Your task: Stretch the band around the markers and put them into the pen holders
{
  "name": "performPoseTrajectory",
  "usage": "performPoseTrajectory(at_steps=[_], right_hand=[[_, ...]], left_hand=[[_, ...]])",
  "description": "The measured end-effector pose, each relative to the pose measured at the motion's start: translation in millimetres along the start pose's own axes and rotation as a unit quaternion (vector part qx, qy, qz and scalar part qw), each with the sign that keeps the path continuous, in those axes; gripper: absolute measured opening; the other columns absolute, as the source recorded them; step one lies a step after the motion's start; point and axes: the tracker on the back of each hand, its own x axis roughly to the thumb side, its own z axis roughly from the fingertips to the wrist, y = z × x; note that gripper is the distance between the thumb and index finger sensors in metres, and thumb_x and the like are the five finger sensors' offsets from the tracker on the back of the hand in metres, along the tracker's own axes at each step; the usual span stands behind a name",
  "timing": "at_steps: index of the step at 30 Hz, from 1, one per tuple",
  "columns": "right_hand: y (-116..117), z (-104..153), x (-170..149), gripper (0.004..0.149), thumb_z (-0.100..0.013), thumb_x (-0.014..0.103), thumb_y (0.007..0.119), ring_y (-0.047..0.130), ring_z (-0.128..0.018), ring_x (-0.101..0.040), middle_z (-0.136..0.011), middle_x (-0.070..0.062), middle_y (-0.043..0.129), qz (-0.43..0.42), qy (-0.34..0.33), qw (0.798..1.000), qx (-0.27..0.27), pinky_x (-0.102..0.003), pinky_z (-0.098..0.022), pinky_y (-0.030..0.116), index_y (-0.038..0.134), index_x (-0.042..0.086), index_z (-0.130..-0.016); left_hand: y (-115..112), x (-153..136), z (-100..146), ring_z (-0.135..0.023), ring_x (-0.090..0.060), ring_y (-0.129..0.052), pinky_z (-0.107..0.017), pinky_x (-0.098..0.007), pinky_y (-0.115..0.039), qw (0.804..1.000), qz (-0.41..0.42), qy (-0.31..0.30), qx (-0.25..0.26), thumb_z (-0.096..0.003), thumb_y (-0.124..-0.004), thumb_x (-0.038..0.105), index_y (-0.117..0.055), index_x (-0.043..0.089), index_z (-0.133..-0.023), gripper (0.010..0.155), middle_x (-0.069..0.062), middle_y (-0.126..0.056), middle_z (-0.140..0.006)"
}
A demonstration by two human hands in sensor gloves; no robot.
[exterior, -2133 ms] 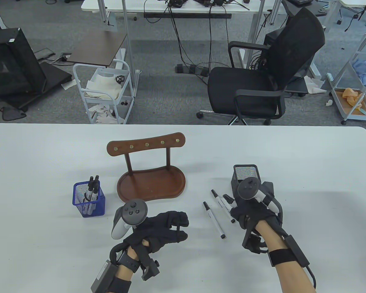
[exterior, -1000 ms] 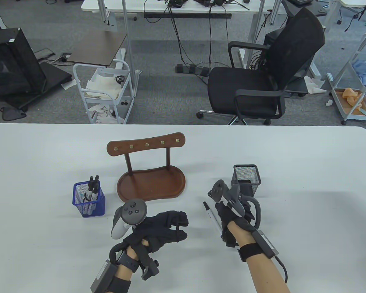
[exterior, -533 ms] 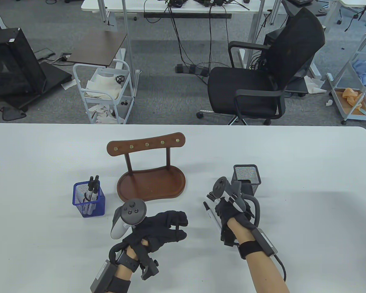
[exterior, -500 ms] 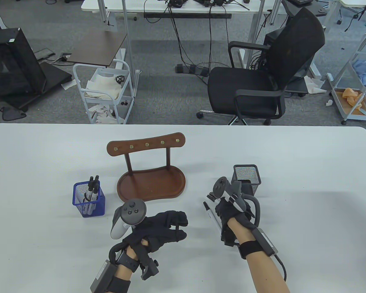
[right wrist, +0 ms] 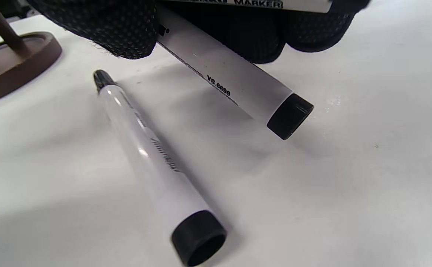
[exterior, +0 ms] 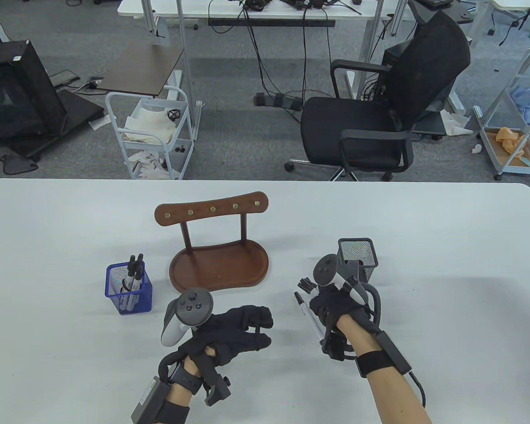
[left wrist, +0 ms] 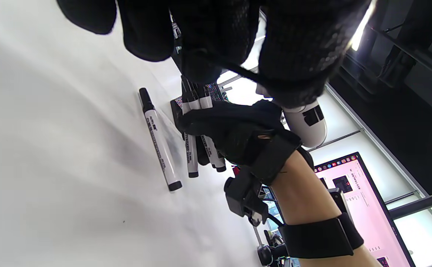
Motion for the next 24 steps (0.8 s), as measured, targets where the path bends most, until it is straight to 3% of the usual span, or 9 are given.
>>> performPoseTrajectory(at_steps=[5, 14, 20, 24], right_hand=[[-2, 7, 4, 0.044, -0.053, 0.037, 0.079, 0.089, -0.082, -0.04, -0.1, -0.014, 0.078, -0.029, -0.016, 0.999, 0.021, -0.059, -0.063, 0.074, 0.066, 0.017, -0.091], [3, 12, 0, 0.041, -0.053, 0.034, 0.082, 0.098, -0.072, -0.034, -0.091, -0.012, 0.089, -0.051, -0.013, 0.998, 0.019, -0.056, -0.059, 0.08, 0.069, 0.018, -0.088], [8, 14, -3, 0.041, -0.055, 0.032, 0.081, 0.091, -0.069, -0.029, -0.088, -0.007, 0.084, -0.066, 0.006, 0.998, 0.021, -0.057, -0.061, 0.077, 0.063, 0.022, -0.09], [13, 13, -4, 0.05, -0.055, 0.036, 0.08, 0.088, -0.072, -0.03, -0.091, -0.007, 0.078, -0.064, 0.01, 0.997, 0.031, -0.057, -0.061, 0.077, 0.058, 0.023, -0.097]], left_hand=[[0, 0, 0, -0.104, -0.046, -0.065, -0.075, -0.069, -0.053, 1.0, 0.0, -0.001, 0.001, -0.0513, -0.092, 0.039, -0.062, 0.011, -0.107, 0.069, -0.012, -0.079, -0.109], [0, 0, 0, -0.104, -0.045, -0.066, -0.075, -0.069, -0.053, 1.0, 0.0, -0.001, 0.001, -0.0513, -0.092, 0.04, -0.062, 0.011, -0.107, 0.069, -0.012, -0.079, -0.109], [-1, 0, 0, -0.104, -0.046, -0.066, -0.075, -0.069, -0.053, 1.0, 0.0, 0.0, 0.001, -0.0512, -0.092, 0.039, -0.062, 0.011, -0.107, 0.069, -0.012, -0.079, -0.109], [-1, 0, 0, -0.104, -0.045, -0.066, -0.075, -0.069, -0.053, 1.0, -0.001, 0.0, 0.001, -0.0513, -0.092, 0.039, -0.062, 0.011, -0.107, 0.069, -0.012, -0.079, -0.109]])
